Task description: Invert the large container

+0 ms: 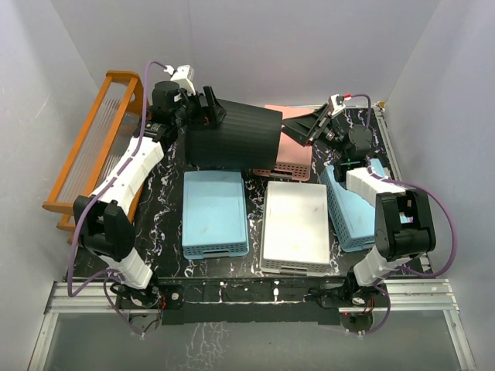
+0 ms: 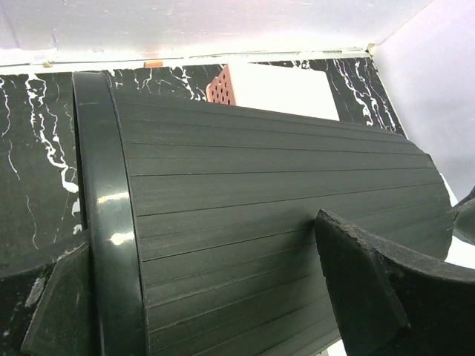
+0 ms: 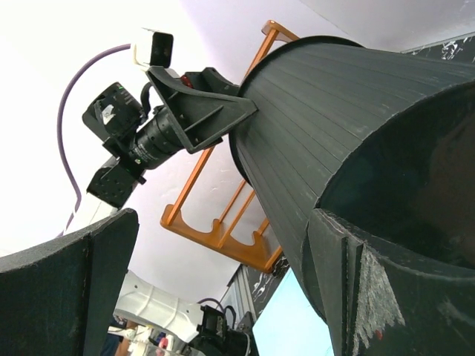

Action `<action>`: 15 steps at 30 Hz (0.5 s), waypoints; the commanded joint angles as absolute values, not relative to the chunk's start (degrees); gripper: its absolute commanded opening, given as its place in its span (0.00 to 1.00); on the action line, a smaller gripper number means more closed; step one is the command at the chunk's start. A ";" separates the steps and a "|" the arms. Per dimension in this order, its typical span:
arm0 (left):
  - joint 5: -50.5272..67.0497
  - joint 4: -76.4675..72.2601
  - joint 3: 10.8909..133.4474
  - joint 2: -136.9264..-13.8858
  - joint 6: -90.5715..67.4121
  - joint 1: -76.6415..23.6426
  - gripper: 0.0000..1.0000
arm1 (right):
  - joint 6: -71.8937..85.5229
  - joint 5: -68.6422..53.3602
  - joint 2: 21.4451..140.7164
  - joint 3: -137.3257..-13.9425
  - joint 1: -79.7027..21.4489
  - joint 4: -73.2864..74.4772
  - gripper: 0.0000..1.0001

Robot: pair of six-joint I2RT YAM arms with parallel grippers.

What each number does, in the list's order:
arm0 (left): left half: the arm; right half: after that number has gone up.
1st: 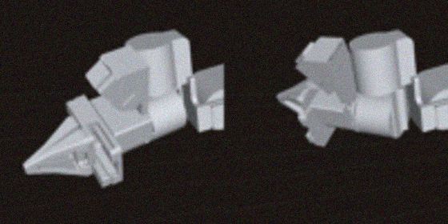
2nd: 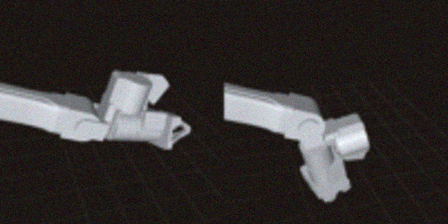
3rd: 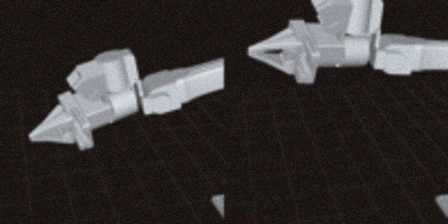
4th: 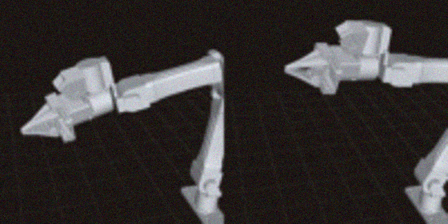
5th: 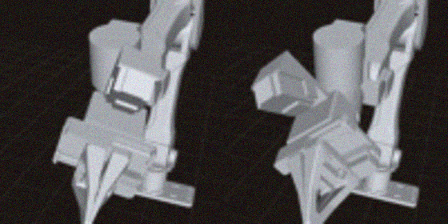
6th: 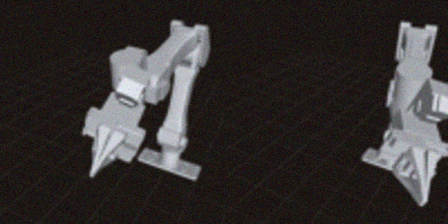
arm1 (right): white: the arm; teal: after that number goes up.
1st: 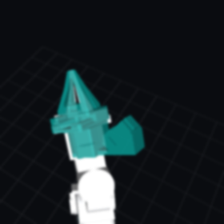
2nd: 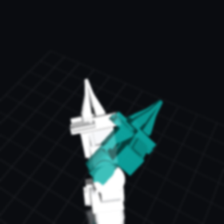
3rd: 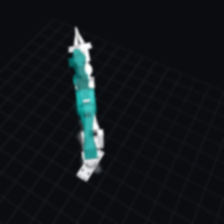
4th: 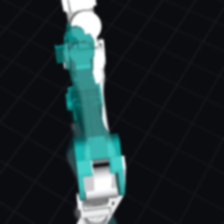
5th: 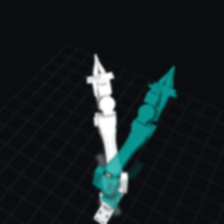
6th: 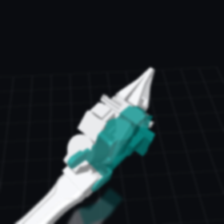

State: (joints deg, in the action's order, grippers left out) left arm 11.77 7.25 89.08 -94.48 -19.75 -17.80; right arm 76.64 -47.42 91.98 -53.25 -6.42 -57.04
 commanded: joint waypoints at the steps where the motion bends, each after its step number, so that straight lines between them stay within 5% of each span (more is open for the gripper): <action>1: 20.22 4.58 88.34 -95.24 -19.64 -19.63 0.97 | 76.40 -47.94 90.39 -59.01 -9.03 -62.15 0.98; 15: 21.43 3.69 88.61 -103.98 -16.05 -18.82 0.99 | 74.96 -47.49 89.39 -62.72 -10.22 -59.40 0.98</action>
State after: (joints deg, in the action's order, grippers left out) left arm 16.14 0.27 89.27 -100.62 -21.80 -15.79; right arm 75.22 -47.70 91.98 -56.49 -6.92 -53.98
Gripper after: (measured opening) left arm 0.989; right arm 0.982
